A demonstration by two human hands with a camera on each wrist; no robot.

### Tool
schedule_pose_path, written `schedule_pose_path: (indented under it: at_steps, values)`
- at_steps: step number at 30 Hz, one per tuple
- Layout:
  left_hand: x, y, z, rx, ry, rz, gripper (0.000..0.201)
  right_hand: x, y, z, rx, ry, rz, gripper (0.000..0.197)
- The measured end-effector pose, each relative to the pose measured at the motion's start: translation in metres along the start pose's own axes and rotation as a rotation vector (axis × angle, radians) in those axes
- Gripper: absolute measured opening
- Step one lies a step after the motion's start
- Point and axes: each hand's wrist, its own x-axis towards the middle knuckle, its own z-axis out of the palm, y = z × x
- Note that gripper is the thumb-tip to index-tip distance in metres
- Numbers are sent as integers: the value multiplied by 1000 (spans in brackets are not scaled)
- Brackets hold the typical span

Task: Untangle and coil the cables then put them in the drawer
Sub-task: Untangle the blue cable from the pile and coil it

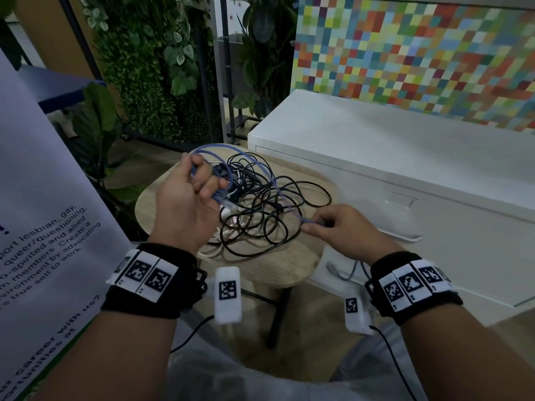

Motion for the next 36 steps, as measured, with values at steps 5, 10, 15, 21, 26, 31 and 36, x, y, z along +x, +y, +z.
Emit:
schedule_pose_path:
  at_steps: [5, 10, 15, 21, 26, 31, 36]
  values:
    - [7, 2, -4, 243, 122, 39, 39, -3, 5, 6, 4, 5, 2, 10]
    - [2, -20, 11, 441, 166, 4, 38, 2, -19, 17, -197, 32, -110, 18]
    - [-6, -41, 17, 499, 116, -32, 34, 5, -31, 21, -189, -2, -76, 17]
    - [-5, -21, 17, 187, 140, 46, 35, 4, -9, 12, -208, 56, 54, 9]
    - [5, -1, 4, 69, 219, 185, 33, 0, 20, 0, -241, 185, 214, 15]
    - [6, -7, -2, 81, 353, 202, 30, -3, 24, 0, 25, 118, 308, 18]
    - [-1, -27, 3, 382, 346, 73, 31, 2, 20, 4, 16, 113, 242, 6]
